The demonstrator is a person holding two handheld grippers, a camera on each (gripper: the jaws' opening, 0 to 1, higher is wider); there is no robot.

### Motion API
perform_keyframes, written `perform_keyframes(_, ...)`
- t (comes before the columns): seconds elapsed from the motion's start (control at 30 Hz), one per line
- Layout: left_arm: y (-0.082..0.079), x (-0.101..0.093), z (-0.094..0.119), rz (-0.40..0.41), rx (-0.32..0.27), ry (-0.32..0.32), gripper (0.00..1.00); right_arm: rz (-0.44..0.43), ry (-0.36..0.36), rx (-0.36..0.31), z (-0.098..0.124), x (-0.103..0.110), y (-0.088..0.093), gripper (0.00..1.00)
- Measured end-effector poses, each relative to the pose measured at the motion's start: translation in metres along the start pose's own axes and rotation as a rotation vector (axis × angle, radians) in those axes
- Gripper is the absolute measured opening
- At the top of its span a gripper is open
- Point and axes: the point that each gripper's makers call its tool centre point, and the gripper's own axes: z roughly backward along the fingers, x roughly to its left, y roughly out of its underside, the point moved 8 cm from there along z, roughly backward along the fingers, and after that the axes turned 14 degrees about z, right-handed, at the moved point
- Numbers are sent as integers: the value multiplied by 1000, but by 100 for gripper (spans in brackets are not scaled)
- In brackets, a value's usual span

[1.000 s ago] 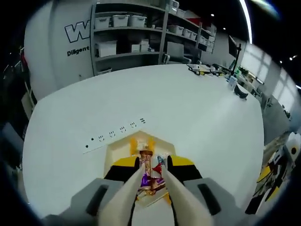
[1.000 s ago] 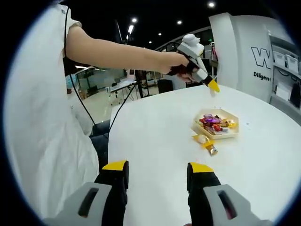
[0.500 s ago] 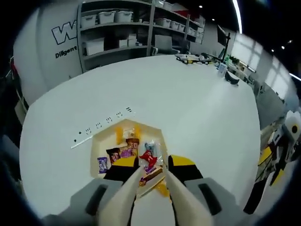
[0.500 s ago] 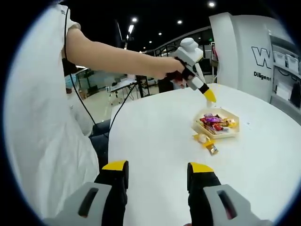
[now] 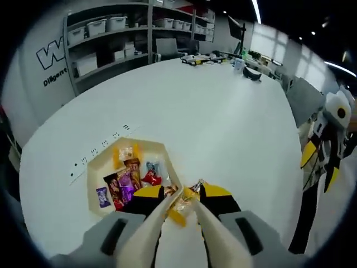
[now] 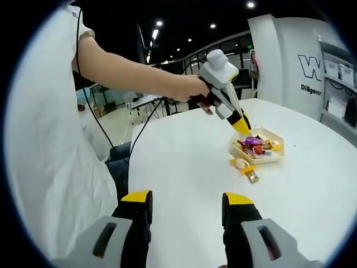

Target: Place the target food into the container with the food tongs after gripping and lifting it, then release it inside without dropping or visibly crushing the food.

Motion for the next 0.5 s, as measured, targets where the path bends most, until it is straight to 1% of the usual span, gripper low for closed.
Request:
perform_keyframes(0.03,0,0,0,-8,1,2,22,-1,1,0,0,0,0,47)
perform_keyframes(0.1,3,-4,-2,-78,5,20,22,-1,1,1,0,0,1,47)
perform_keyframes(0.13,6,-5,-3,-101,24,9,22,-2,1,0,0,0,1,47)
perform_keyframes(0.33,13,-9,-9,-129,41,25,22,-3,4,2,1,1,2,47)
perform_keyframes(0.43,18,-9,-12,-178,65,20,22,-5,6,3,2,1,3,47)
perform_keyframes(0.5,21,-9,-15,-188,72,22,22,-6,6,3,2,1,3,47)
